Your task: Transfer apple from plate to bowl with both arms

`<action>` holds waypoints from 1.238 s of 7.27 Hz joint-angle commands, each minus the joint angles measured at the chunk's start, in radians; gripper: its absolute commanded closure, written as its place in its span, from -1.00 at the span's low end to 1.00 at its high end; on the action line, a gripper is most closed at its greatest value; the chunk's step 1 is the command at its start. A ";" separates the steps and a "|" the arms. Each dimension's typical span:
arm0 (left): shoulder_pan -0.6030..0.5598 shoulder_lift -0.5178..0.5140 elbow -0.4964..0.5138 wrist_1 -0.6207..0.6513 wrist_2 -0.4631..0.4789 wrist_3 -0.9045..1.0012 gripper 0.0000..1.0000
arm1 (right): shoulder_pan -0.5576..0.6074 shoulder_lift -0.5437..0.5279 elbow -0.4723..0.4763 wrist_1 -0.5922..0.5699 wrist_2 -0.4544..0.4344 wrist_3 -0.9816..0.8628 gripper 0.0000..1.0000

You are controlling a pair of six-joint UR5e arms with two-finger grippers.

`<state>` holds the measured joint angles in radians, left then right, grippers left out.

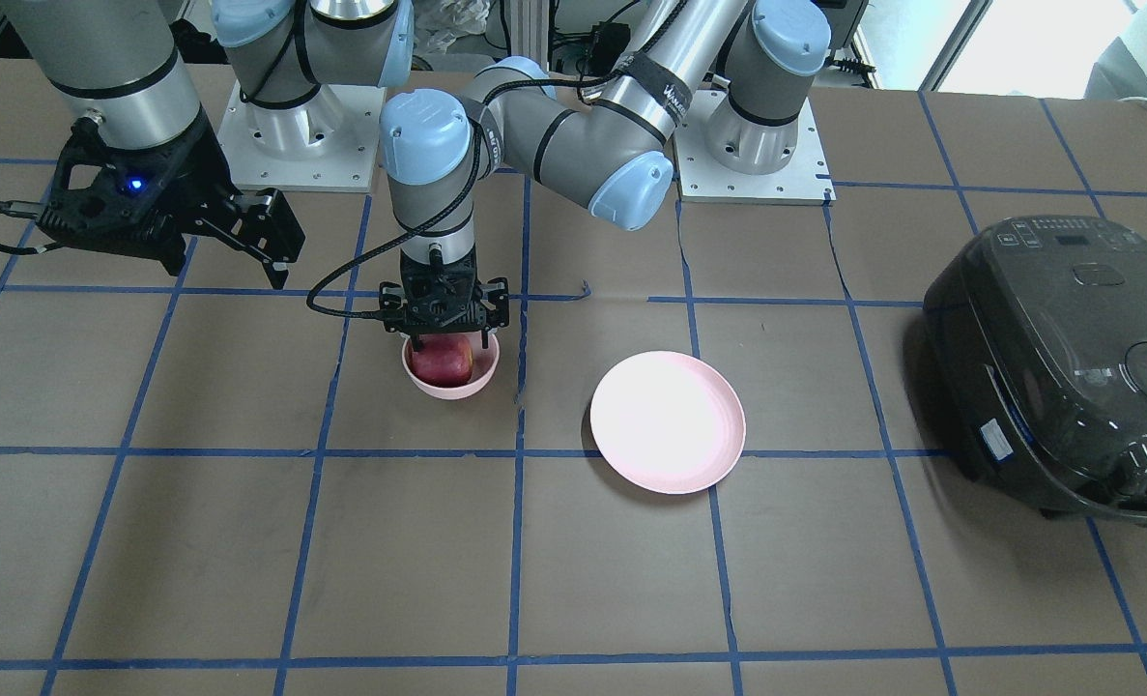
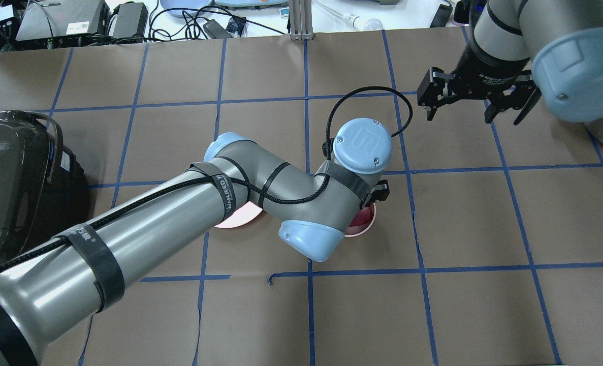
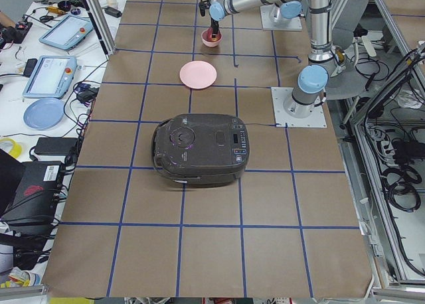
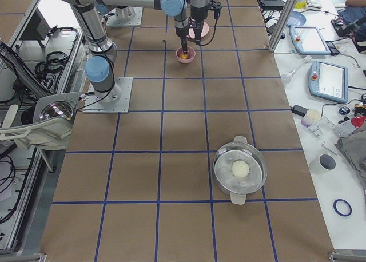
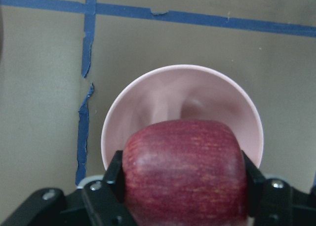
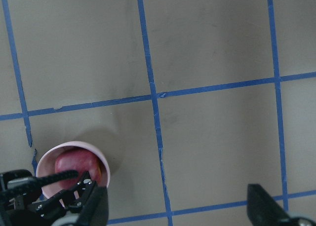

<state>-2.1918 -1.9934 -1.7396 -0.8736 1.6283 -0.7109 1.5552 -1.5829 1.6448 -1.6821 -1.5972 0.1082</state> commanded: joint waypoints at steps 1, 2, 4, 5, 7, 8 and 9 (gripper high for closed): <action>0.017 0.047 0.000 -0.001 0.004 0.054 -1.00 | 0.005 0.004 -0.075 0.082 0.009 -0.001 -1.00; 0.049 0.085 -0.004 -0.016 0.002 0.088 -1.00 | 0.008 0.007 -0.077 0.082 0.010 -0.001 -1.00; 0.150 0.193 -0.005 -0.137 -0.005 0.207 -1.00 | 0.032 0.007 -0.074 0.082 0.008 -0.002 -1.00; 0.231 0.256 -0.003 -0.227 -0.004 0.291 -1.00 | 0.054 0.007 -0.074 0.078 0.003 -0.002 -1.00; 0.424 0.342 0.000 -0.345 -0.002 0.538 -1.00 | 0.057 0.009 -0.074 0.078 0.002 -0.004 -1.00; 0.511 0.394 0.009 -0.379 -0.002 0.659 -1.00 | 0.051 0.009 -0.076 0.079 0.005 -0.007 -1.00; 0.596 0.421 0.034 -0.398 -0.013 0.698 -1.00 | 0.046 0.011 -0.076 0.079 0.005 -0.016 -1.00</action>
<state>-1.7100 -1.6197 -1.7292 -1.2341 1.6239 -0.1081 1.6067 -1.5736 1.5698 -1.6036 -1.5930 0.1005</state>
